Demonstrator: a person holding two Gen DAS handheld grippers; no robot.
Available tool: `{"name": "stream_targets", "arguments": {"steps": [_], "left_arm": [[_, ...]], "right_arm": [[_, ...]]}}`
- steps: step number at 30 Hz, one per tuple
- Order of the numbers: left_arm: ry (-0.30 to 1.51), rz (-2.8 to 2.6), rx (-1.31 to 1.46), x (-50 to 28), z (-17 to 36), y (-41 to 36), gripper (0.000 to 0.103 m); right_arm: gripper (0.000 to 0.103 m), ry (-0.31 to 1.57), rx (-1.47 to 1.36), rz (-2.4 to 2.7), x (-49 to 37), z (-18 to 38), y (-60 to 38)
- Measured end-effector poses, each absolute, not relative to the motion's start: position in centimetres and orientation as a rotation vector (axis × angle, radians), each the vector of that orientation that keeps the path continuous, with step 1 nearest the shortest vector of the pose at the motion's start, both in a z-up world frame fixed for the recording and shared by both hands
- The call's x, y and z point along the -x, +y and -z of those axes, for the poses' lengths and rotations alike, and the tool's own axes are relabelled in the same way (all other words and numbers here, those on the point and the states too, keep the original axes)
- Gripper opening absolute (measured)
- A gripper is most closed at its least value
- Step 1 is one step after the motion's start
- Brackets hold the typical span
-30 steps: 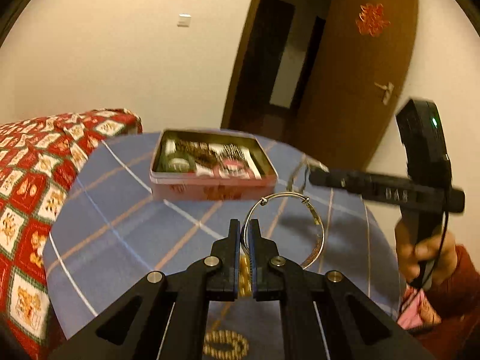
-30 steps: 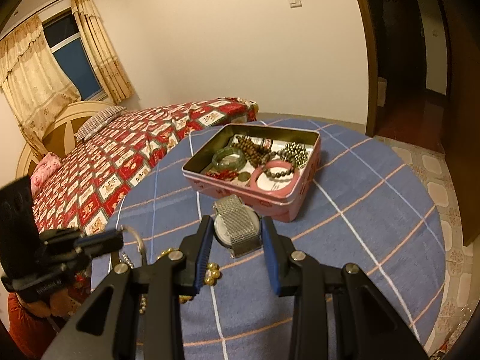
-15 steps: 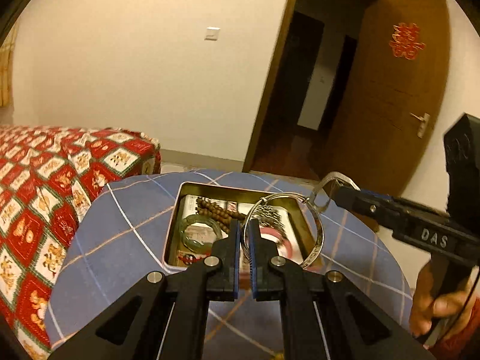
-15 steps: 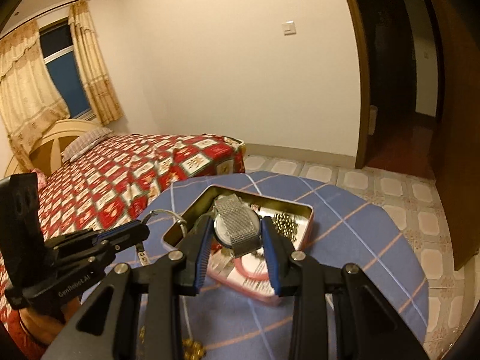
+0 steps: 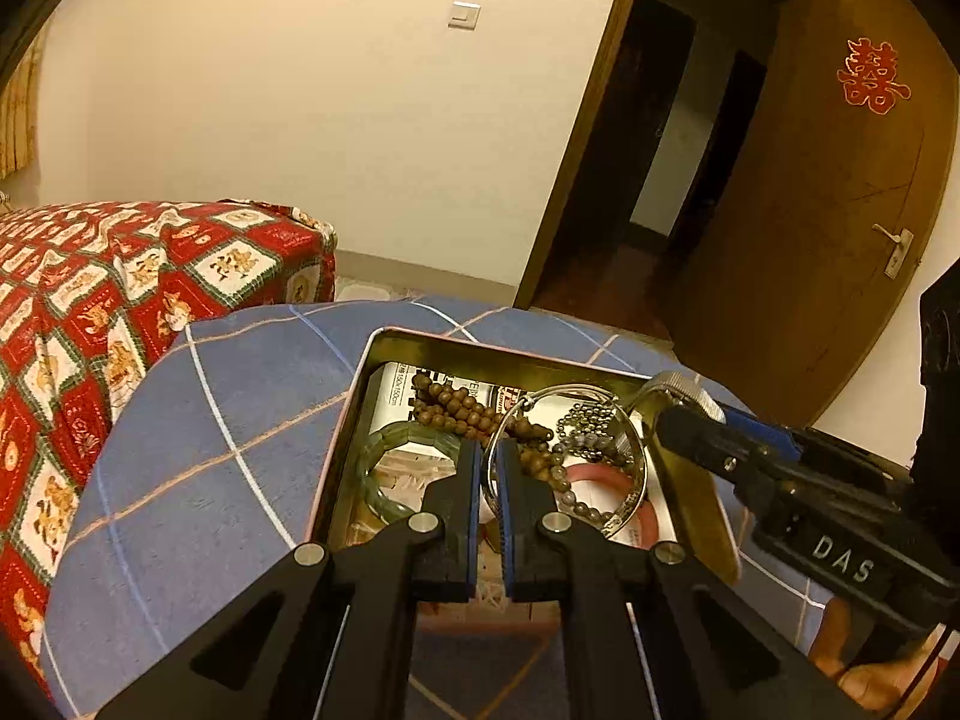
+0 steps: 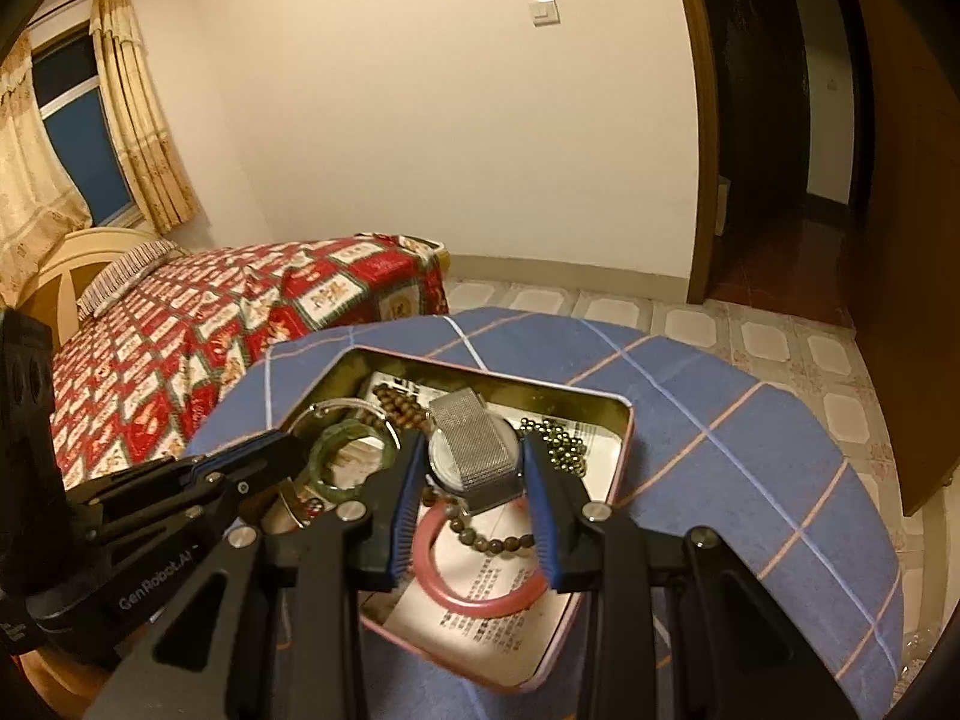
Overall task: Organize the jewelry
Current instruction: 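Carry the watch and silver bangle over the pink tin and lower them, then open both grippers to release the watch and bangle into the tin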
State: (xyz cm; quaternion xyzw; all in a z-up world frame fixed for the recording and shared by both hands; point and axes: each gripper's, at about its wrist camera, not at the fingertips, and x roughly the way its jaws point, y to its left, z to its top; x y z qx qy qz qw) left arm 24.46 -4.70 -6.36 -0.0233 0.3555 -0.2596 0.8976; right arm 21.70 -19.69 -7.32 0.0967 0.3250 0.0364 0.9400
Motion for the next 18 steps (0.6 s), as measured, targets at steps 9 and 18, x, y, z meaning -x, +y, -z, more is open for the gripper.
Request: {"name": "stream_targets", "arguments": {"steps": [9, 18], "left_arm": [[0.781, 0.512, 0.017, -25.4, 8.5, -5.4, 0.004], [0.81, 0.497, 0.003, -25.8, 9.3, -5.8, 0.005]], "right_arm": [[0.036, 0.717, -0.189, -0.085, -22.6, 9.4, -19.8], [0.036, 0.743, -0.194, -0.077, -23.0, 10.2, -20.1]]}}
